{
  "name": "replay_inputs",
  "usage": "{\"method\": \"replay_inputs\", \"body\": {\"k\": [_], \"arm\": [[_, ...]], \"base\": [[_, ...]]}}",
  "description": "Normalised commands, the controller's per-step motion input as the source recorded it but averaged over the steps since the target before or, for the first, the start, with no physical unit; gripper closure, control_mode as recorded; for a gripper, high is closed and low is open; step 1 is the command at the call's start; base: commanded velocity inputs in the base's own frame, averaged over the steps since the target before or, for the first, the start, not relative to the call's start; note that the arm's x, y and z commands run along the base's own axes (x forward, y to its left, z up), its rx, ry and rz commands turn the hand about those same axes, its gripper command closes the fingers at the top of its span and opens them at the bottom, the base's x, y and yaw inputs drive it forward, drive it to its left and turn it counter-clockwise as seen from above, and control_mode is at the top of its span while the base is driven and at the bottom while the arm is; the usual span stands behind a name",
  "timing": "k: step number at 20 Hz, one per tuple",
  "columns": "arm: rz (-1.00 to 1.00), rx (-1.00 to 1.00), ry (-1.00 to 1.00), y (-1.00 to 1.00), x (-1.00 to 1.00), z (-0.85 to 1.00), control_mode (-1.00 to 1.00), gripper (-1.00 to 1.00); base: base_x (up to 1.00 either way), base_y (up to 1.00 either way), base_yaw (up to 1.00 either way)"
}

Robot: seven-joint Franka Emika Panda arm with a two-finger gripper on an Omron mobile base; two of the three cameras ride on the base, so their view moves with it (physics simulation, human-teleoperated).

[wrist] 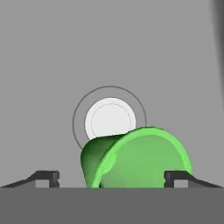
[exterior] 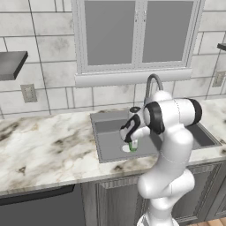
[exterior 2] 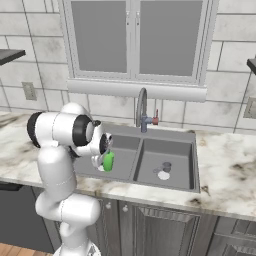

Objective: Move any existing items from the left basin to the right basin for drying. Then move the cup from the counter to the left basin of the sink for washing.

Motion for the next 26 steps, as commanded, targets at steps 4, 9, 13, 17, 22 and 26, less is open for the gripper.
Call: {"method": "replay_inputs", "body": {"k": [4,9,13,17,22,26], "arm": [[0.00,0.04,-0.05,0.00,-0.26,0.80,-1.00,-1.00],[0.00,0.01,-0.03,0.02,-0.20,0.99,-1.00,-1.00],[0.00,0.00,0.00,0.06,-0.14,1.00,-1.00,-1.00],[0.00,0.00,0.00,0.01,-0.20,1.00,-1.00,-1.00],[-0.01,0.00,0.00,0.00,-0.37,1.00,-1.00,-1.00],[0.00,0.02,-0.05,-0.08,-0.45,0.64,-1.00,-1.00]], "base": [[0.00,0.00,0.00],[0.00,0.00,0.00],[0.00,0.00,0.00],[0.00,0.00,0.00],[0.00,0.00,0.00],[0.00,0.00,0.00]]}}
